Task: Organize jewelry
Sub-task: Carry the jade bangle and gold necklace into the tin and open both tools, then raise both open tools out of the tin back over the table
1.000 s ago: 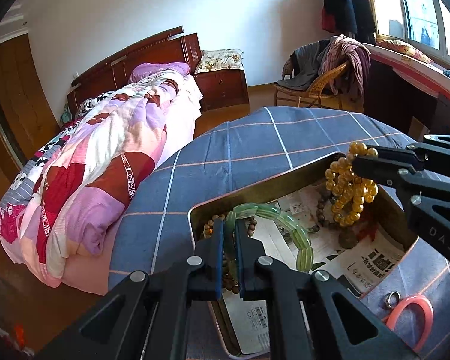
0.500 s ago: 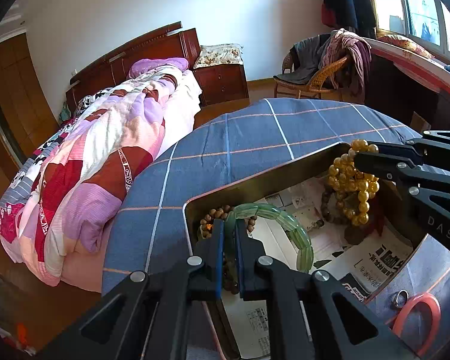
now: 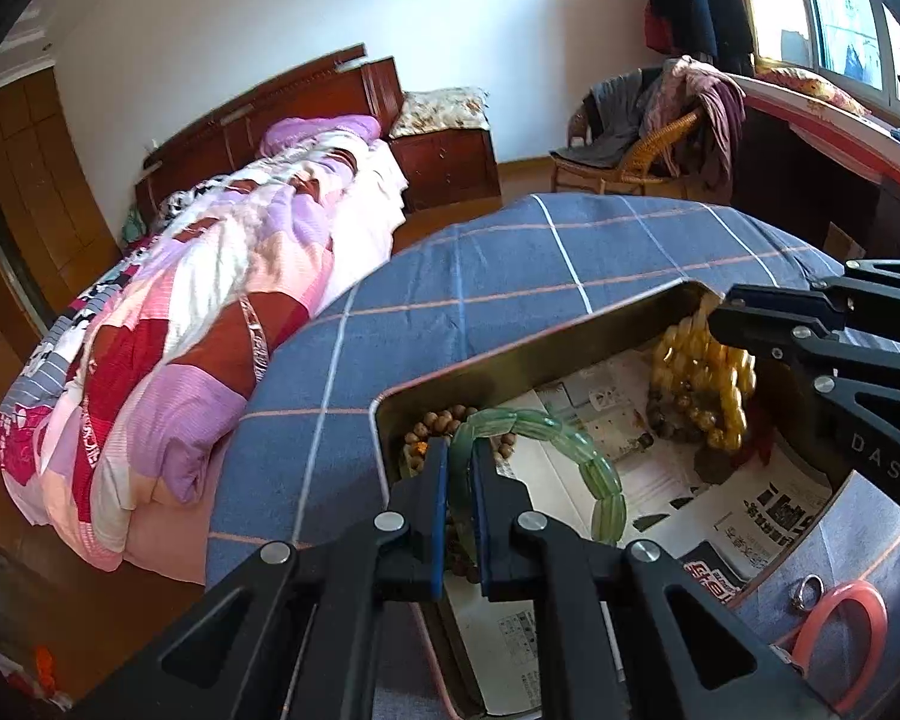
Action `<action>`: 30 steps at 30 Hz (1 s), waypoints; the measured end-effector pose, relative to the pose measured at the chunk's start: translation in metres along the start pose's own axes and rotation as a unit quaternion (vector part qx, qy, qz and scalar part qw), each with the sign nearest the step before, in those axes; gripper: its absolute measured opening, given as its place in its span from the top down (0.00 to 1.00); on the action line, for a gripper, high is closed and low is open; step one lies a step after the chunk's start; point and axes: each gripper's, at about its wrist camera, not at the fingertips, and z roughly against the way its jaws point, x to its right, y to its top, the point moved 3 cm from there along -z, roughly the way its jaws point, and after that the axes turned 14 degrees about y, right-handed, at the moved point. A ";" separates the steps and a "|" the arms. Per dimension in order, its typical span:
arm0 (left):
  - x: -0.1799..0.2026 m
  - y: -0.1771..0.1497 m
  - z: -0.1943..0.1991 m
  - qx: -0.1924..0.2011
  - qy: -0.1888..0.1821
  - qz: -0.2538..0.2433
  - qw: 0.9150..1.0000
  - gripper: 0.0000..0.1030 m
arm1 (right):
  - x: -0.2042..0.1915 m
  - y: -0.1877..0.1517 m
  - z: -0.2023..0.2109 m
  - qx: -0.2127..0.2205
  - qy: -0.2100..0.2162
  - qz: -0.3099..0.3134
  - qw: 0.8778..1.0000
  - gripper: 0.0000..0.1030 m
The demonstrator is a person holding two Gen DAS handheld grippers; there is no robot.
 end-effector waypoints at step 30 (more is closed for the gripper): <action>-0.006 -0.020 0.030 0.025 0.019 0.011 0.999 0.39 | -0.010 -0.026 0.017 0.002 -0.026 -0.003 1.000 0.49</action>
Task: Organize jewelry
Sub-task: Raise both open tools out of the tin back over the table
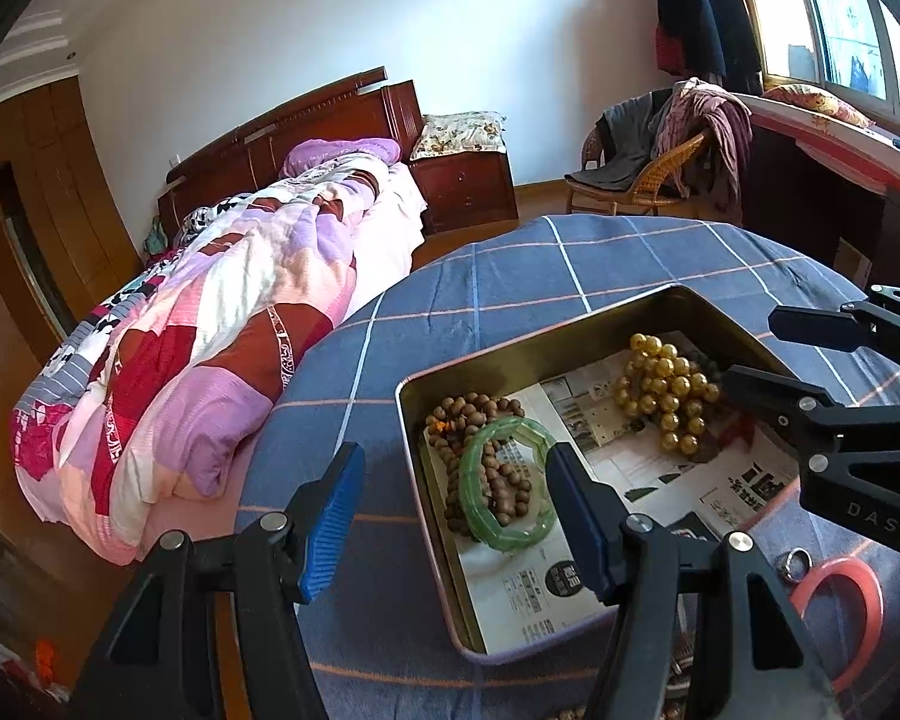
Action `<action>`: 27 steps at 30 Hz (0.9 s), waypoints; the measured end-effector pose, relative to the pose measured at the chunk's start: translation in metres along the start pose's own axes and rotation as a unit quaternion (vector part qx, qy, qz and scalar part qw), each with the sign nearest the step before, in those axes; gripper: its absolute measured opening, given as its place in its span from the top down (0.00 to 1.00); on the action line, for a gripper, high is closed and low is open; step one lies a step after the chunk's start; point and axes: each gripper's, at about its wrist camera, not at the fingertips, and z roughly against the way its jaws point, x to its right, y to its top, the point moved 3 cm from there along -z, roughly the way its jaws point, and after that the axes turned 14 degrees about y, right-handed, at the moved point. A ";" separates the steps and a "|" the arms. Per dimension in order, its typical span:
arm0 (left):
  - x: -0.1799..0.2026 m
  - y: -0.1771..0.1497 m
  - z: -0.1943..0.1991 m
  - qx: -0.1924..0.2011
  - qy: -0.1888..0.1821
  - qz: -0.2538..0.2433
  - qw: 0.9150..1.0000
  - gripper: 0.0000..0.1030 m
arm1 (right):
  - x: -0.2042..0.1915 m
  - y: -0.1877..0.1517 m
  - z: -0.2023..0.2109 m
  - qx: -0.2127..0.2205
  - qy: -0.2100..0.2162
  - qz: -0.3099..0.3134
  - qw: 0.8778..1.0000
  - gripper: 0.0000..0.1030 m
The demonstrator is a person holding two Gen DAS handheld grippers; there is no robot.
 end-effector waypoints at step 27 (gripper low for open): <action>-0.005 -0.032 0.039 -0.004 -0.015 0.017 1.000 0.39 | -0.016 -0.023 0.023 0.007 0.007 -0.005 1.000 0.40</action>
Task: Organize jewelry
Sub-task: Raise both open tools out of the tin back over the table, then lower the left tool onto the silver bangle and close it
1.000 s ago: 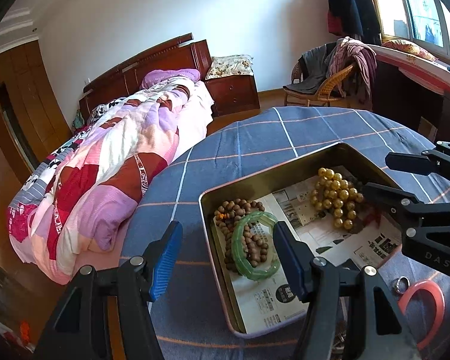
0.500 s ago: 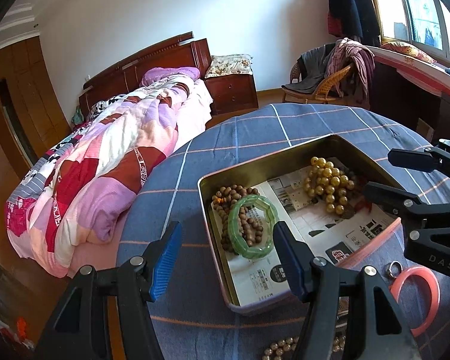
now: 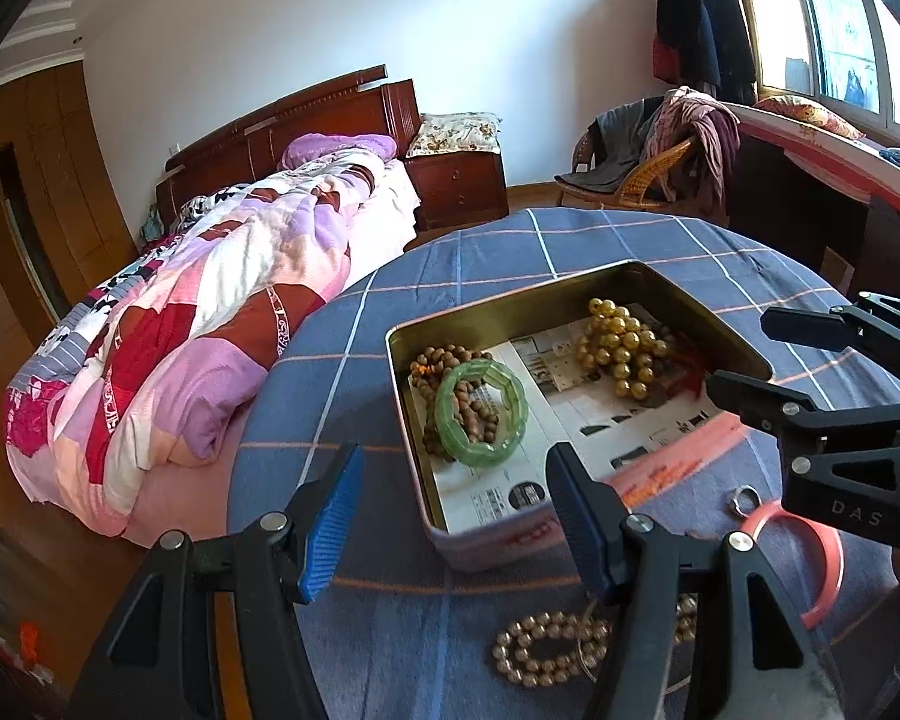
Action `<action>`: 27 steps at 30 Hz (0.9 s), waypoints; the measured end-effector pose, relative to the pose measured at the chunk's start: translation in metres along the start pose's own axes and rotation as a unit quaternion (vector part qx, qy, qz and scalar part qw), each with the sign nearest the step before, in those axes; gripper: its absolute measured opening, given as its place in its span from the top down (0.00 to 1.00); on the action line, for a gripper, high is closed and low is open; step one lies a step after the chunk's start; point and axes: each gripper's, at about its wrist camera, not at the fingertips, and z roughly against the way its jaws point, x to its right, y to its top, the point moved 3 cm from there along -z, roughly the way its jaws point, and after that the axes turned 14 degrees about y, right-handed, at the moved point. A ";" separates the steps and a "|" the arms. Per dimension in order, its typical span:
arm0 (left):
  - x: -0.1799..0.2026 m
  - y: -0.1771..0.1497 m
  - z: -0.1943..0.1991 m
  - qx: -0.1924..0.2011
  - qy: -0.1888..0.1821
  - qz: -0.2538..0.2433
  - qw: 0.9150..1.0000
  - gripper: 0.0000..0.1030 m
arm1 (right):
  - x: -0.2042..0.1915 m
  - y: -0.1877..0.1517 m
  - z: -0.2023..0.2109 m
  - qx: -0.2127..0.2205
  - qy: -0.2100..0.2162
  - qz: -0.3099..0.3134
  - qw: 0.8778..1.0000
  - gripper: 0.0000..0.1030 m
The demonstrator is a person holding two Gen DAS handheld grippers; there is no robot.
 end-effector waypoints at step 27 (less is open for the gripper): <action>0.020 -0.057 0.030 -0.035 -0.016 -0.006 0.999 0.39 | -0.001 -0.052 0.033 -0.017 -0.011 -0.028 0.999 0.35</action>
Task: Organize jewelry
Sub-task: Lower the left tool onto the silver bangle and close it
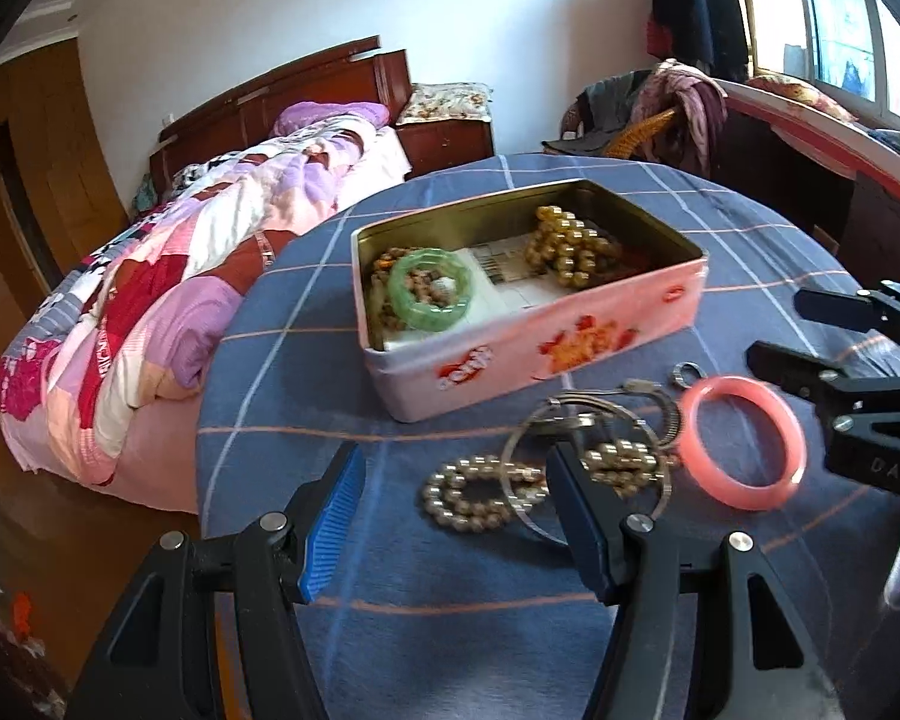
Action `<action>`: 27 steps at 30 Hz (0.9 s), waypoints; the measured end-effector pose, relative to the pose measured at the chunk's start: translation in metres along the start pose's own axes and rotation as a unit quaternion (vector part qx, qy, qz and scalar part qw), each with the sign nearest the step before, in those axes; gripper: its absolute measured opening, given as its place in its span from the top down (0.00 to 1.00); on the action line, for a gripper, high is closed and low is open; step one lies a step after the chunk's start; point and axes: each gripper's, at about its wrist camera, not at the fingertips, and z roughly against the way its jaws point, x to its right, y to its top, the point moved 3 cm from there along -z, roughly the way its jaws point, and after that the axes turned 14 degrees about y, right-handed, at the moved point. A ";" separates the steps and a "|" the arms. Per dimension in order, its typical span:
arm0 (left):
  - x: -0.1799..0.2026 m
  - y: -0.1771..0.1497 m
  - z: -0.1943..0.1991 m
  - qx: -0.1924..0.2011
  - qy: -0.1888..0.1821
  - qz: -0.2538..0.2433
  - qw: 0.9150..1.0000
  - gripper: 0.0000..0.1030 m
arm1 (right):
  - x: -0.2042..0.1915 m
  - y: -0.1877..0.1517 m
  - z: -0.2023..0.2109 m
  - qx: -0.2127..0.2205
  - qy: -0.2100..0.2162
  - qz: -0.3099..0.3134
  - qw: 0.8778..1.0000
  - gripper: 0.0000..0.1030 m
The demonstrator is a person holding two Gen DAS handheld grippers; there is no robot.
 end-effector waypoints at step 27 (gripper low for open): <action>0.000 0.002 0.003 0.004 -0.049 0.002 0.999 0.98 | -0.005 -0.007 -0.010 -0.013 0.007 0.000 1.000 0.34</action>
